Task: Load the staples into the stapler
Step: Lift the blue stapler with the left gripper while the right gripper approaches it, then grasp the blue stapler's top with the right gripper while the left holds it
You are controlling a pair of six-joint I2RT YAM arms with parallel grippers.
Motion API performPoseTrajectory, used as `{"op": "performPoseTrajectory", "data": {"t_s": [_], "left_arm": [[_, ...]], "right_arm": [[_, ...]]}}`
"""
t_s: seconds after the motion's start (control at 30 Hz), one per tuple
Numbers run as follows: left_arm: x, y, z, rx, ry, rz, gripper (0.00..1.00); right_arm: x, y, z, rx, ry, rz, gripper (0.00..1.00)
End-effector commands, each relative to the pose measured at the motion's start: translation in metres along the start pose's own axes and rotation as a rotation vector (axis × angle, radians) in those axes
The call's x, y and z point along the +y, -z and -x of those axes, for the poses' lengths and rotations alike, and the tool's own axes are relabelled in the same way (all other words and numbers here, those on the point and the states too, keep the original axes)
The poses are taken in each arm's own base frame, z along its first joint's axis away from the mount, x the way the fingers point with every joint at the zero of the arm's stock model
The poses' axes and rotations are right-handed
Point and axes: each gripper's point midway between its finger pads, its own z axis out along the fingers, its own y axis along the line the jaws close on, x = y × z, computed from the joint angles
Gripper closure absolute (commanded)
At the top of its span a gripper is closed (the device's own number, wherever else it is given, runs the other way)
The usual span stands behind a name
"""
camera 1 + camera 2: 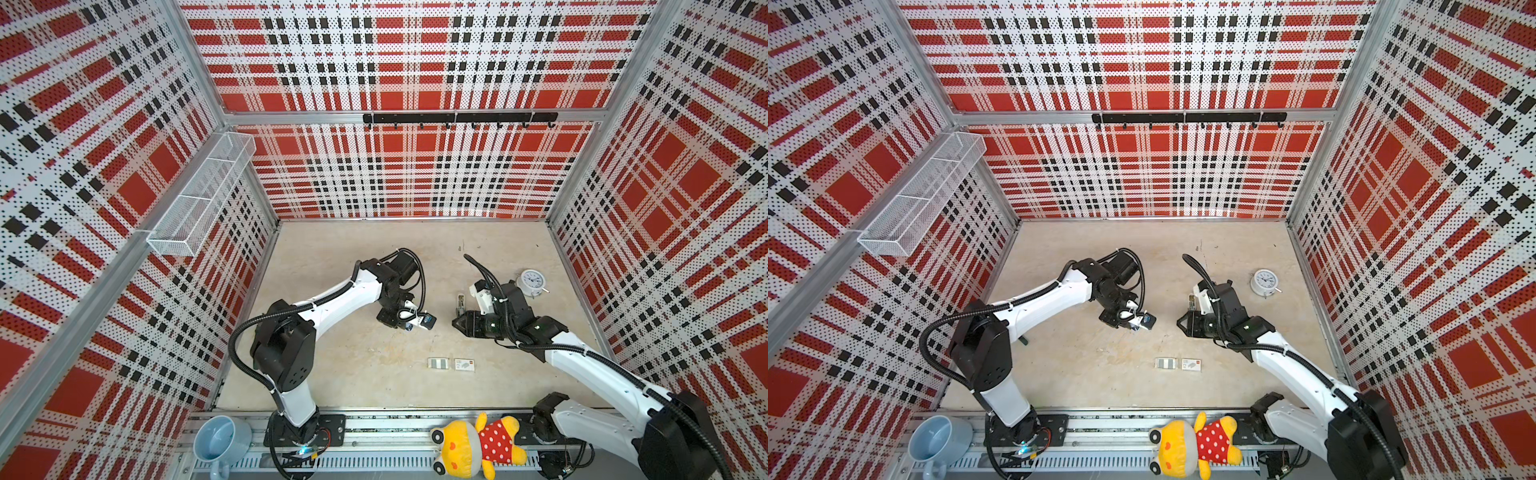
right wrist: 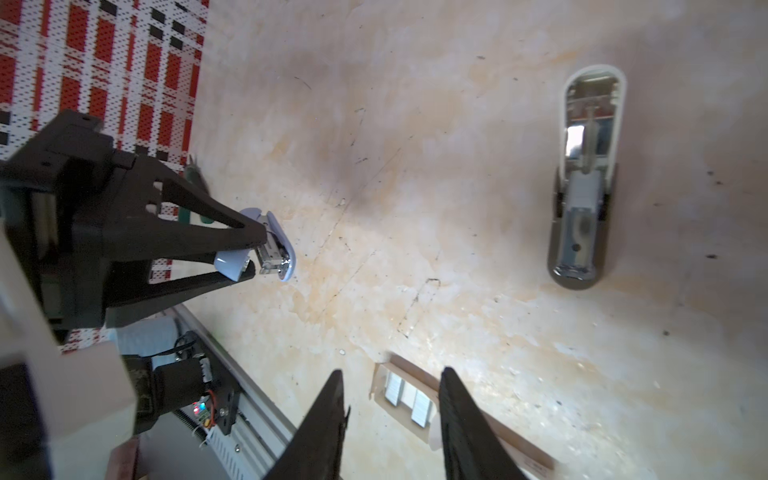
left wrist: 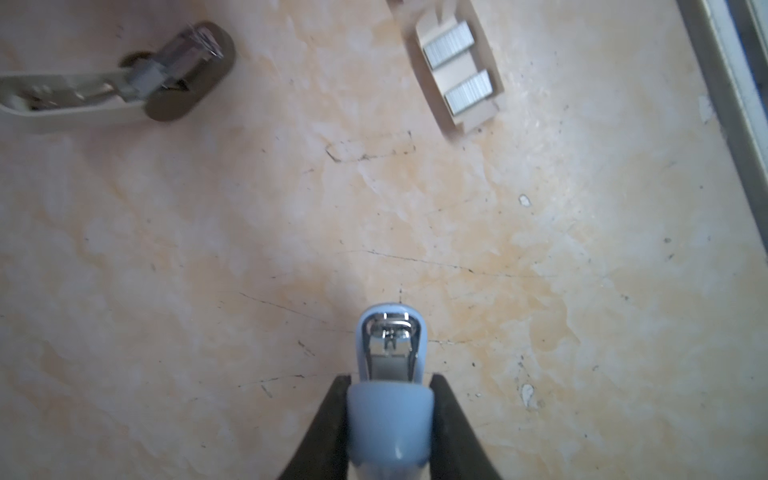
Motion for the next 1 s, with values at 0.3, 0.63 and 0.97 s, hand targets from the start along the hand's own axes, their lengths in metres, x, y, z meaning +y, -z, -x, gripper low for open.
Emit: {"op": "performPoseTrajectory", "data": {"t_s": [0.3, 0.63, 0.97], "left_arm": [[0.022, 0.043, 0.049, -0.219, 0.238, 0.135, 0.82], [0.025, 0.051, 0.06, -0.256, 0.252, 0.147, 0.82], [0.029, 0.055, 0.068, -0.273, 0.241, 0.153, 0.83]], "right_arm": [[0.058, -0.008, 0.023, -0.001, 0.005, 0.303, 0.68], [0.062, -0.012, 0.019, 0.028, -0.006, 0.339, 0.71], [0.061, -0.022, 0.013, 0.052, -0.026, 0.367, 0.75]]}}
